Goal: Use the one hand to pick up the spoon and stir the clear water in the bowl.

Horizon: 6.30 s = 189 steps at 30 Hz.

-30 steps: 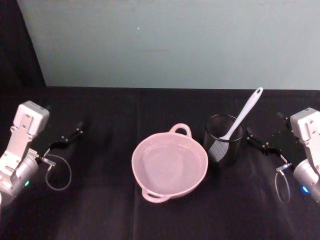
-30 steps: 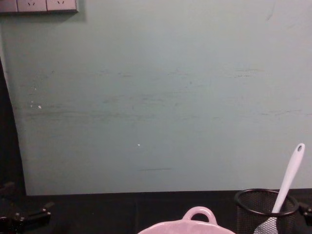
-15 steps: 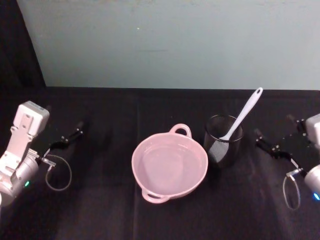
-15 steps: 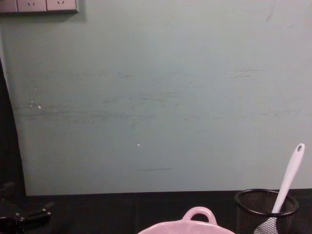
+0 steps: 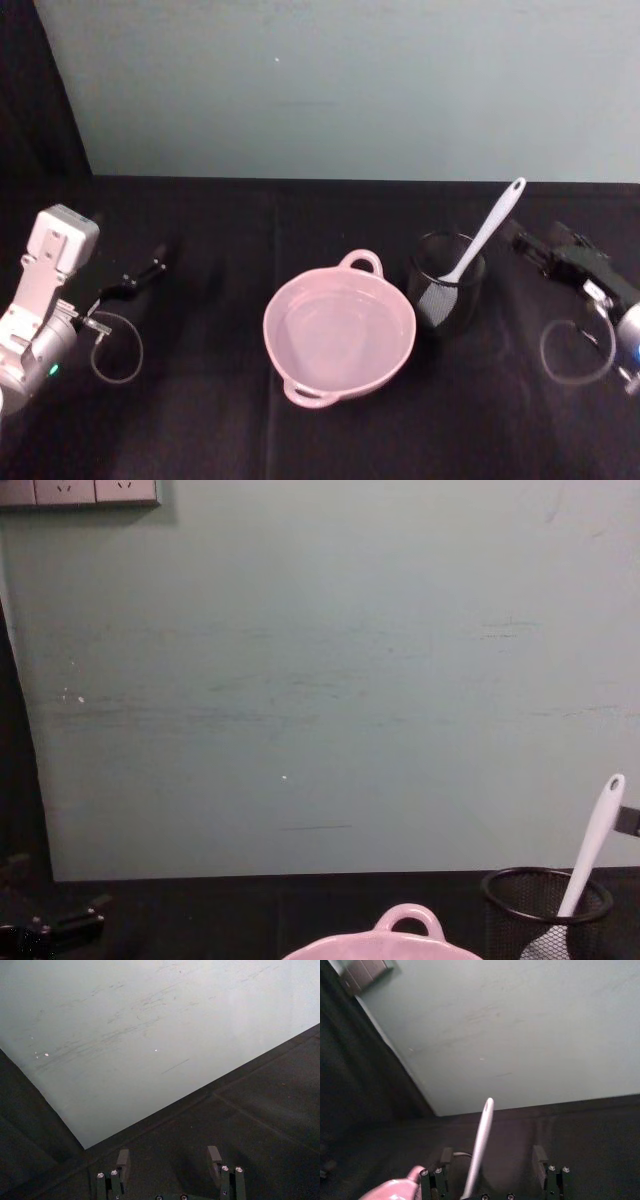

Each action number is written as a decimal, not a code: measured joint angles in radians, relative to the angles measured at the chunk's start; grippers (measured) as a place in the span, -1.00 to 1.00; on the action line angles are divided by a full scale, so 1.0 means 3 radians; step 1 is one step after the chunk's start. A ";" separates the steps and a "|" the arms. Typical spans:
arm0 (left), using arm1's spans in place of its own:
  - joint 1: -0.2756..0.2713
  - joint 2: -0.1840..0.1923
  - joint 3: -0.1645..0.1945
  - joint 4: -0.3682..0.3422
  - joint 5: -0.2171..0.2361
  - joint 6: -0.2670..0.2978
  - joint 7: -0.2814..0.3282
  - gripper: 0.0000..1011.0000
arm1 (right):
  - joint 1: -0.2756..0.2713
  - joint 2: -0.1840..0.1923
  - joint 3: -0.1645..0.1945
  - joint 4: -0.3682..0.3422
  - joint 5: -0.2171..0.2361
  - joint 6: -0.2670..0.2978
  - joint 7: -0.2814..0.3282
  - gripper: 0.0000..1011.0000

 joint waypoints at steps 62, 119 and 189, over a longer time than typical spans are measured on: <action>0.0000 0.0000 0.0000 0.0000 0.0000 0.0000 0.0000 0.99 | 0.0694 0.0262 -0.0507 -0.0039 -0.0200 -0.0197 0.0456 -0.76; 0.0000 0.0000 0.0000 0.0000 0.0000 0.0000 0.0000 0.99 | 0.0929 0.0152 -0.0979 -0.0575 -0.0681 0.0068 0.0651 -0.76; 0.0000 0.0000 0.0000 0.0000 0.0000 0.0000 0.0000 0.99 | 0.0770 -0.0336 -0.1203 -0.0075 -0.1224 -0.0365 0.0949 -0.76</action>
